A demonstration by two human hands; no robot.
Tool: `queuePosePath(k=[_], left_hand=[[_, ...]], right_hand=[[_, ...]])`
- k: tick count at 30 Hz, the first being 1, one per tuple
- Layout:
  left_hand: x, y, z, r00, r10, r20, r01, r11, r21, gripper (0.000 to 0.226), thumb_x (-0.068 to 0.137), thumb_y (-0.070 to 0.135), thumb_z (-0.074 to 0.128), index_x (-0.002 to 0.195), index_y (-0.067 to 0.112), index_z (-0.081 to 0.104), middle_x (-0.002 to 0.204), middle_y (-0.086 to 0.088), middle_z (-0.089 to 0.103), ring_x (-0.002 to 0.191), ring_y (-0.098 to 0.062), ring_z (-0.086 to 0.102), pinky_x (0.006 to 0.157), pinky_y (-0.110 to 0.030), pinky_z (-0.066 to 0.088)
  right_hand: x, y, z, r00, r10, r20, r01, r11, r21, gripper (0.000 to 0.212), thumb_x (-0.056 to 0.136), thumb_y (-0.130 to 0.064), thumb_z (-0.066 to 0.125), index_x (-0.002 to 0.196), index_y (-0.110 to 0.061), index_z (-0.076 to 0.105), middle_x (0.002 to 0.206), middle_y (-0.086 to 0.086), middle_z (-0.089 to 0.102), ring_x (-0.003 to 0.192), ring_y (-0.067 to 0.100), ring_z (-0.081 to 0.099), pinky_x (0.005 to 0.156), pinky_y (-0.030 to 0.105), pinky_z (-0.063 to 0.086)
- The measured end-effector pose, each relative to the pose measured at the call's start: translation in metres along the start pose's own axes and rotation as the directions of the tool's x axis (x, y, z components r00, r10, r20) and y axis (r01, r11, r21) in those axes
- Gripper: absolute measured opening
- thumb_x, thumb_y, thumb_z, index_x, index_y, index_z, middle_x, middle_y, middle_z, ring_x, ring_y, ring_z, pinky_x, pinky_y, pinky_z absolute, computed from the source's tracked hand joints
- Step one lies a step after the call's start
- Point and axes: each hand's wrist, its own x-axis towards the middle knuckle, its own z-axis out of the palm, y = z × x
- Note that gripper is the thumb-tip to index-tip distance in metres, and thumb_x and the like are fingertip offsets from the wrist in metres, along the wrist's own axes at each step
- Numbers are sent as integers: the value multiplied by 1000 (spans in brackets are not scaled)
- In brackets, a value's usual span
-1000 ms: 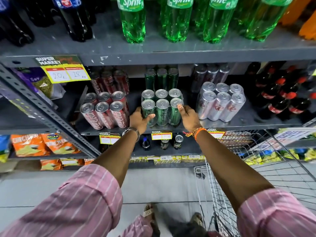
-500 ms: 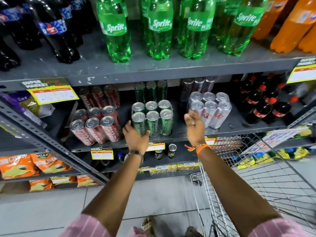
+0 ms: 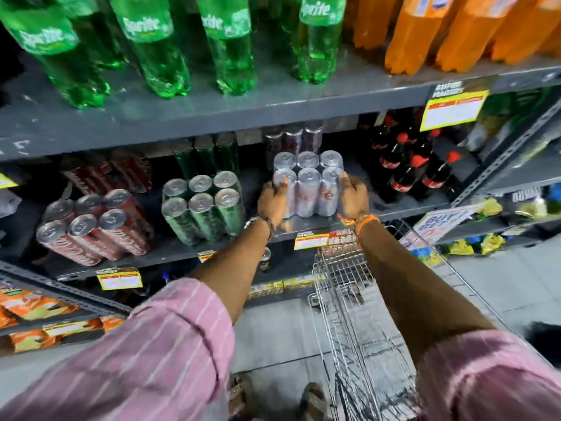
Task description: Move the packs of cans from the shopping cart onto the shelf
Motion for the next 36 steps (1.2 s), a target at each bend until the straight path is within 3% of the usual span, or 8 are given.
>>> queuePosePath(k=[2,6,13,18,24,30,36], left_hand=[[3,-8,2,1000,26,-15,-26,1000,-11,42,98,40,51,119,4,58,120,-21,67,114,-37,62,92,-35,47],[0,-14,-2,996,83,-35,-78,989,123,43,96,44,53,116,6,58,107,-15,70,105,-34,65,78,-30,42],[-13,-19,1,994,84,-74,-74,989,130,52,93,50,56,117,4,58,113,-16,71,107,-33,65,90,-39,50],[-13,-17,-3,997,56,-57,-48,989,143,54,89,56,58,118,10,60,110,-8,72,102,-26,68,83,-29,50],[-13,-20,-5,996,76,-46,-70,990,122,53,89,55,60,115,8,62,109,-8,73,103,-26,68,92,-39,53],[-18,-13,-5,997,61,-46,-53,986,156,52,92,53,56,117,8,60,113,-10,71,106,-29,66,81,-26,43],[-25,-9,-2,996,55,-74,-44,989,144,49,94,46,55,121,6,57,118,-13,69,112,-32,64,87,-29,46]], right_hand=[[5,3,2,999,-34,22,34,999,-7,25,100,-32,51,108,-12,63,112,17,65,102,22,55,102,47,43],[14,3,1,997,-55,63,63,989,-132,39,102,-34,44,120,-3,61,128,26,63,118,41,57,94,39,43],[14,5,-8,988,-60,143,86,980,-182,41,102,-38,38,127,-13,59,128,22,64,117,41,58,94,38,44],[10,-1,-10,988,-47,149,75,980,-187,40,102,-36,39,126,-13,60,127,21,65,116,39,60,96,39,46],[10,-2,-12,986,-35,162,67,978,-197,39,102,-35,37,122,-9,60,122,22,66,111,40,60,93,40,46],[6,-4,-11,986,-44,159,77,975,-208,41,103,-36,37,118,-7,60,122,23,65,112,41,60,93,40,45],[2,-7,-11,986,-83,147,113,972,-205,41,103,-35,39,123,-6,60,125,22,65,117,40,59,98,41,46]])
